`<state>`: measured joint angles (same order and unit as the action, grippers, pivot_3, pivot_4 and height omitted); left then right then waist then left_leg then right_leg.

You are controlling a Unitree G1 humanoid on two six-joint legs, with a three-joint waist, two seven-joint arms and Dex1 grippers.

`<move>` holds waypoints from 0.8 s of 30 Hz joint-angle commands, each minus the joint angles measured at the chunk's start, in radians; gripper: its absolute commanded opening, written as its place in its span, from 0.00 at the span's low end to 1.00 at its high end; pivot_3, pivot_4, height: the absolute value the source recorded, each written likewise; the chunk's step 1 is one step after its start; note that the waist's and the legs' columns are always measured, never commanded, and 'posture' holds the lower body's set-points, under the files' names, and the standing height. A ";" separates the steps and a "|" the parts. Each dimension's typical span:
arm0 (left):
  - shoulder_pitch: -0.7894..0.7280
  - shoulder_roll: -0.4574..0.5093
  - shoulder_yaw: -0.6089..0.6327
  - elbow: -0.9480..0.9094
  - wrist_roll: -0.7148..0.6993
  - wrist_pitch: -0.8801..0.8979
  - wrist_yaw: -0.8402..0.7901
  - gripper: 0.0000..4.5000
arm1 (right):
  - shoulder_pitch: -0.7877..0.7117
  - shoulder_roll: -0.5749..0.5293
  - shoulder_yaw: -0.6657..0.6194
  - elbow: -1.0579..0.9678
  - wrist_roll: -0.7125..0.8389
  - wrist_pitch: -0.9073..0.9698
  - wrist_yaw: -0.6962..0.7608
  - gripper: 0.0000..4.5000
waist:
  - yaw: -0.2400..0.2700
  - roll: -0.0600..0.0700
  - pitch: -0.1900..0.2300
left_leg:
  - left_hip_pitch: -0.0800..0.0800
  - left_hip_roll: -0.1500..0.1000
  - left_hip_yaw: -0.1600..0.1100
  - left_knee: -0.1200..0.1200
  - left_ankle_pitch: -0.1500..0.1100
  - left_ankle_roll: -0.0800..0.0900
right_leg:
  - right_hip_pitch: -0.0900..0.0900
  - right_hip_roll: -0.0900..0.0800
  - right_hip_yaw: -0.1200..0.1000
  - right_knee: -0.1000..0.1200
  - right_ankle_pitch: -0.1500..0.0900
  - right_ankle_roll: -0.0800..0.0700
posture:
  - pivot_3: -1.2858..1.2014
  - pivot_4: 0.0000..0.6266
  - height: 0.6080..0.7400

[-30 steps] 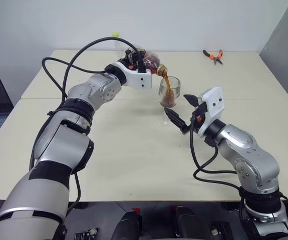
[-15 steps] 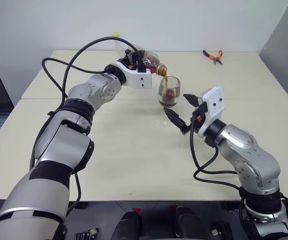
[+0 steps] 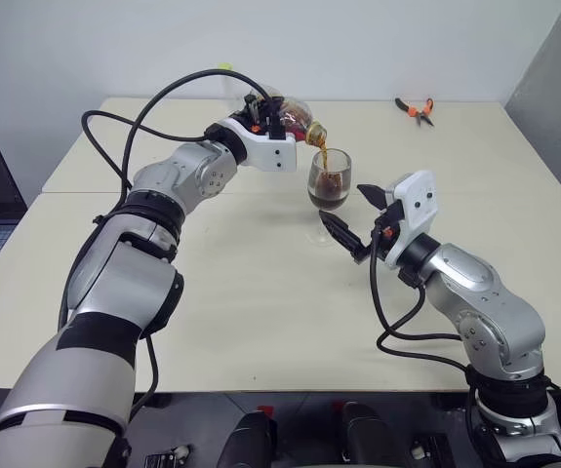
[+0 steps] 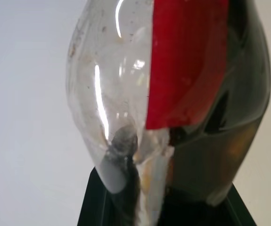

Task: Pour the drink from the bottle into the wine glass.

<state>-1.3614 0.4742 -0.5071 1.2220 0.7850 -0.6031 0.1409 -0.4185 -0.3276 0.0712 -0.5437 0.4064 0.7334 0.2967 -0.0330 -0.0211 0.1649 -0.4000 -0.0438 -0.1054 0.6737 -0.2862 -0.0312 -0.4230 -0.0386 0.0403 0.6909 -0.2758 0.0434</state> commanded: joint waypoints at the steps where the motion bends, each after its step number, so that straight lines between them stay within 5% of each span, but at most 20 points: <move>1: -0.043 -0.001 0.010 -0.019 -0.018 -0.010 0.009 0.16 | -0.005 0.007 -0.002 -0.043 0.000 -0.004 -0.004 1.00 | 0.000 0.000 0.000 | 0.000 0.000 0.000 0.000 0.000 0.000 | 0.000 0.000 0.000 0.000 0.000 0.000 | 0.52 0.24 1.00; 16: 0.043 -0.025 0.110 -0.090 -0.197 -0.034 -0.165 0.16 | 0.002 0.016 0.005 -0.045 0.001 -0.006 0.004 1.00 | -0.001 0.000 0.000 | 0.000 0.000 0.000 0.002 0.000 0.000 | 0.000 0.000 0.000 0.001 0.000 0.000 | 0.52 0.24 1.00; 24: 0.139 -0.086 0.329 -0.170 -0.509 0.108 -0.407 0.16 | 0.022 -0.029 0.062 -0.059 -0.069 -0.113 0.062 1.00 | -0.004 0.000 0.000 | -0.001 0.000 0.000 0.003 0.000 0.000 | 0.000 0.000 0.000 0.001 0.000 0.000 | 0.52 0.24 1.00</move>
<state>-1.2182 0.3855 -0.2436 1.1087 0.3582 -0.5274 -0.2285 -0.4013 -0.3453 0.1276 -0.5491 0.3528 0.6652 0.3381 -0.0374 -0.0209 0.1648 -0.4006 -0.0435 -0.1058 0.6763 -0.2863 -0.0312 -0.4231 -0.0388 0.0401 0.6921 -0.2758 0.0435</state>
